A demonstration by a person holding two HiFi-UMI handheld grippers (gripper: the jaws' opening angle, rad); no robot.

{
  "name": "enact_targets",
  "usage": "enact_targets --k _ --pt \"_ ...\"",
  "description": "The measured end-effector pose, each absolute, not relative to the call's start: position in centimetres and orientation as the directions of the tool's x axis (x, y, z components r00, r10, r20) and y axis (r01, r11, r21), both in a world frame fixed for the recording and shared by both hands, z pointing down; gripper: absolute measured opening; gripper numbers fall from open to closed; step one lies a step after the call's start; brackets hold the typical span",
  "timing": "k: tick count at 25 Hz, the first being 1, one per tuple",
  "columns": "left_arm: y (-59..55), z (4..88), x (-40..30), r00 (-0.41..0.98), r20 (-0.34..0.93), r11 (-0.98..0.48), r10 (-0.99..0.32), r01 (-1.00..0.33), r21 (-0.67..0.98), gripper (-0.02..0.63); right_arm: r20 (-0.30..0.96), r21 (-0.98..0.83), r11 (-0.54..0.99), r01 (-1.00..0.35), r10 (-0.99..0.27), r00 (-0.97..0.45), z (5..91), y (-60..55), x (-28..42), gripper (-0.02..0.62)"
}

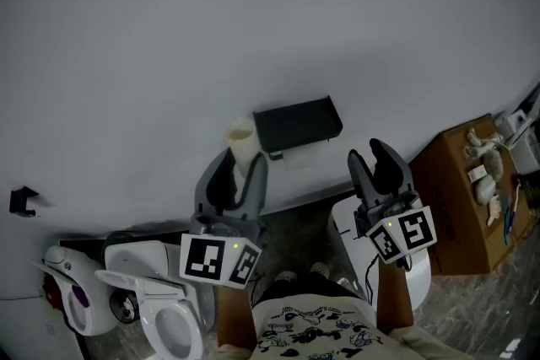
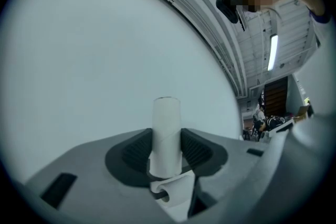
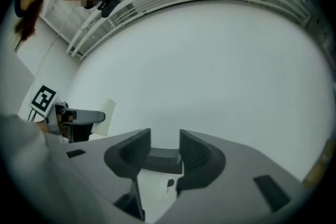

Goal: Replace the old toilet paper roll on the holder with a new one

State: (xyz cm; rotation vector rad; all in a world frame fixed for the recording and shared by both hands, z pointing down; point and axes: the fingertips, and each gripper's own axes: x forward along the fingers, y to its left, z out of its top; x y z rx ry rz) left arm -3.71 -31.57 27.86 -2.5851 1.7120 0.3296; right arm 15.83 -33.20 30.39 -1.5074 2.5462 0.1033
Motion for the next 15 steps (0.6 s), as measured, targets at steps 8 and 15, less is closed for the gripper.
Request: enact_targets --k 8,15 --pt "-31.4 27.8 -2.9 0.393 -0.189 -0.414 -0.900 -0.906 0.089 0.178 -0.199 -0.083 0.343 -0.936 -0.926 -0.322 30.5 -32.6 18.9 0.049" --pt "-30.7 27.8 -1.7 0.414 -0.193 -0.435 -0.889 -0.897 0.080 0.178 -0.168 -0.052 0.289 -0.956 -0.946 -0.277 31.0 -31.7 19.9 0.035"
